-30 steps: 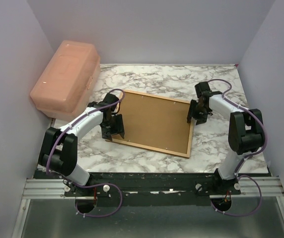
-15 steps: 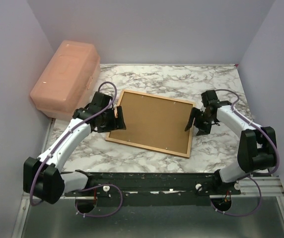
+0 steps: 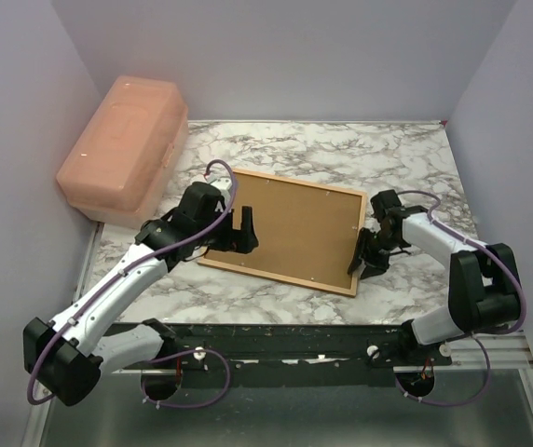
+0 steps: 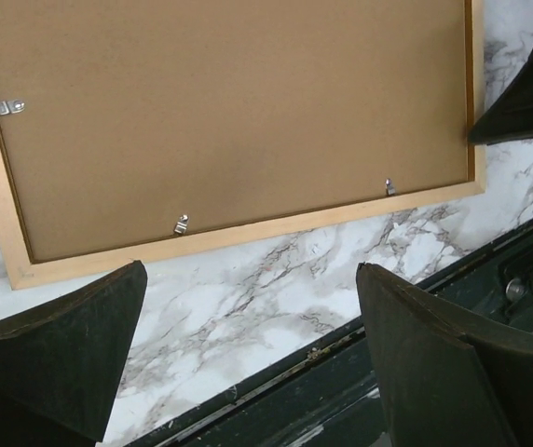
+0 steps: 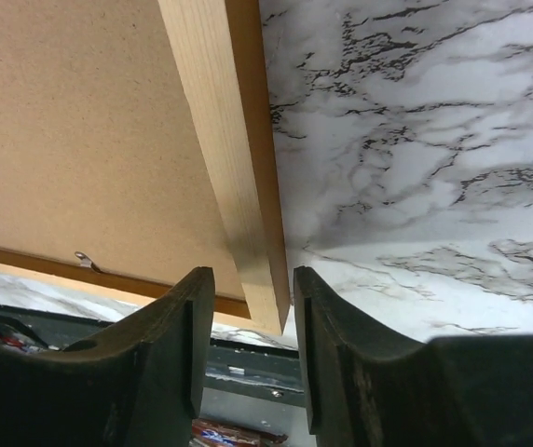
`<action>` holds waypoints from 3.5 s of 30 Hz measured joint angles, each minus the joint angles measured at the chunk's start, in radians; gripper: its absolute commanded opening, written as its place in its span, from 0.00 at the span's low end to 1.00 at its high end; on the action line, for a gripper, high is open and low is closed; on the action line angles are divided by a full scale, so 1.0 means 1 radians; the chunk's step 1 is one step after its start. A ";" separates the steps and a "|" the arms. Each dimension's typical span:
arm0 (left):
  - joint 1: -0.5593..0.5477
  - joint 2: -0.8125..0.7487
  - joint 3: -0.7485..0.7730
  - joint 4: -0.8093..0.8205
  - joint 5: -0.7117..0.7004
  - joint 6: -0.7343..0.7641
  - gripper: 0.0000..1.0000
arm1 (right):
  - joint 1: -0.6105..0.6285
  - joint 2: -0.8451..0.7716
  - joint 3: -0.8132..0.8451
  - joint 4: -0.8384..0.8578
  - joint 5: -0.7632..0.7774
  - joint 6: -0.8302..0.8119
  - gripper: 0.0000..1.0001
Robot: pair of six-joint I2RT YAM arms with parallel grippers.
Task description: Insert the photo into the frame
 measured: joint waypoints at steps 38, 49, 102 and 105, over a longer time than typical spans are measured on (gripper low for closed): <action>-0.618 0.419 0.236 0.120 -0.461 0.457 0.94 | 0.035 0.018 0.333 -0.332 -0.039 -0.042 0.00; -0.673 0.497 0.242 0.166 -0.559 0.589 0.91 | 0.034 0.015 0.417 -0.412 -0.098 -0.045 0.00; -0.691 0.227 0.193 0.080 -0.888 0.734 0.00 | 0.029 -0.298 0.702 0.060 -0.095 -0.260 0.80; -0.690 0.188 0.212 0.040 -0.880 0.702 0.00 | 0.029 -0.426 0.546 0.280 -0.105 -0.346 0.85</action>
